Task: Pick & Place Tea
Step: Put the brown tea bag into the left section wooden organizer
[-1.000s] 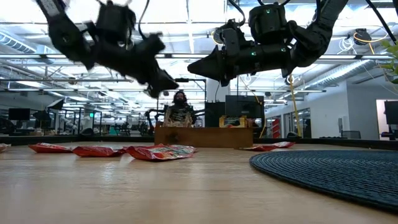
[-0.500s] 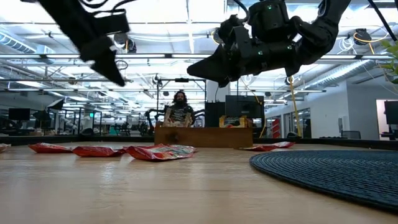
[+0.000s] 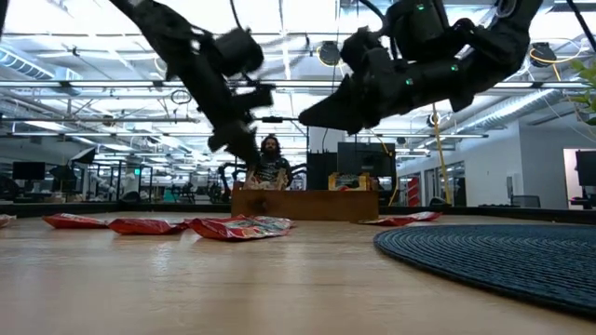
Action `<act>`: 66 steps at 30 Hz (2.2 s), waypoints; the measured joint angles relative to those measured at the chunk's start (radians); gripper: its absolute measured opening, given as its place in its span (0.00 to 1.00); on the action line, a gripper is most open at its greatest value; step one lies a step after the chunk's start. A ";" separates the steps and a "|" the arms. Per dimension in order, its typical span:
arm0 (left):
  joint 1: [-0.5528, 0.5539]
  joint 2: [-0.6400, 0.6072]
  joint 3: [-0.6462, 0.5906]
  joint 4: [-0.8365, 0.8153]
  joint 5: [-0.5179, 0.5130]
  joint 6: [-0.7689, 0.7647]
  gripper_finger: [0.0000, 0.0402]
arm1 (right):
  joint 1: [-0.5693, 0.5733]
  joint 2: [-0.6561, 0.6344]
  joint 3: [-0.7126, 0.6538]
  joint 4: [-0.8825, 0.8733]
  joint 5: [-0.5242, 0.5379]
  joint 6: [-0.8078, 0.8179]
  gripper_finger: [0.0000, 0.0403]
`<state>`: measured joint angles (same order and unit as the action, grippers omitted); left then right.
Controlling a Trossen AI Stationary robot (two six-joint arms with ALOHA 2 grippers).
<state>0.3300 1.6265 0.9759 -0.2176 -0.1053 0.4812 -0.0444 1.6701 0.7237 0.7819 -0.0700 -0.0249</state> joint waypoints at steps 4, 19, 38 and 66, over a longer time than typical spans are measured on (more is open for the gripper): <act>0.012 0.082 0.079 -0.016 0.068 0.036 0.01 | -0.008 -0.043 -0.047 0.010 0.047 -0.014 0.00; 0.067 0.248 0.168 -0.126 0.010 0.051 0.00 | -0.050 -0.110 -0.196 0.144 0.048 0.013 0.00; 0.003 0.280 0.165 -0.129 -0.132 0.030 0.00 | -0.053 -0.109 -0.203 0.179 0.044 0.044 0.00; -0.142 0.276 0.356 -0.332 -0.250 -0.045 0.02 | -0.052 -0.109 -0.203 0.193 0.043 0.066 0.00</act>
<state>0.1878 1.9026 1.3322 -0.5499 -0.3555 0.4364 -0.0967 1.5616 0.5209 0.9752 -0.0269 0.0410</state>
